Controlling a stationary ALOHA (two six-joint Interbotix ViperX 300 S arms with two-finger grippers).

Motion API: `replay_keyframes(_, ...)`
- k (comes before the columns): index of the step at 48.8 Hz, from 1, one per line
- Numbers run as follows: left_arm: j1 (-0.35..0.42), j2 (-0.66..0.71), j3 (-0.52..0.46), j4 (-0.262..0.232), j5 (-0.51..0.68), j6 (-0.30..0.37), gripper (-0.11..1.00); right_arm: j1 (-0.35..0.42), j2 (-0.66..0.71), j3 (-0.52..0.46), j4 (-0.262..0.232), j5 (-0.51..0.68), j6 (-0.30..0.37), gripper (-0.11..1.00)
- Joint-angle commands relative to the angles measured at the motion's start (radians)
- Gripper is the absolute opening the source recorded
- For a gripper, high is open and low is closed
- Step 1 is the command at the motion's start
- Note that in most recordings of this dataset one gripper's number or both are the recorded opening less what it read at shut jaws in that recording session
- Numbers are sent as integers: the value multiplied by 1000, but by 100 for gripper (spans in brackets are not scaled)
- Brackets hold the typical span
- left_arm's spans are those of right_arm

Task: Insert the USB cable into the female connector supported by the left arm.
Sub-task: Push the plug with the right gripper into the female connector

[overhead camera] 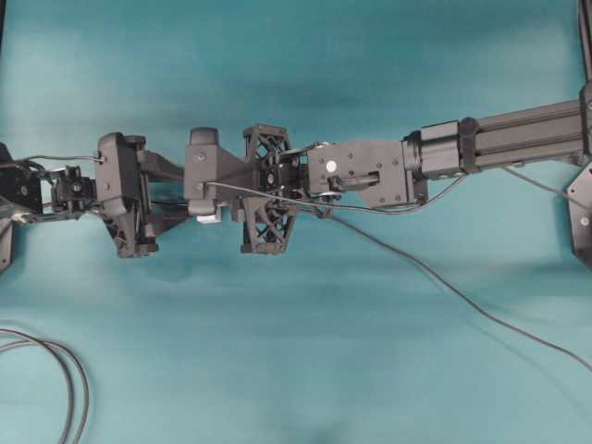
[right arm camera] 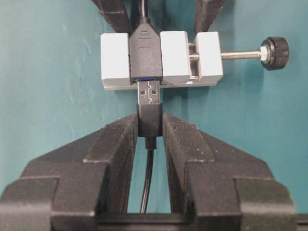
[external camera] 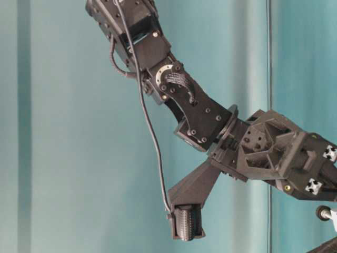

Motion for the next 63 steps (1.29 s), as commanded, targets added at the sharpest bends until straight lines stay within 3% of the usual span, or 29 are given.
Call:
replay_keyframes(1, -20, -6, -14, 2, -5, -12, 72, 3, -20, -41, -3, -8, 0, 22)
replay_keyframes(48, -34, -8, -29, 3, 20, -8, 72, 25, -15, -40, -2, 43, 0, 21)
replay_keyframes(63, -49, -6, -49, 3, 81, 2, 72, 26, -9, -49, -3, 54, -2, 22)
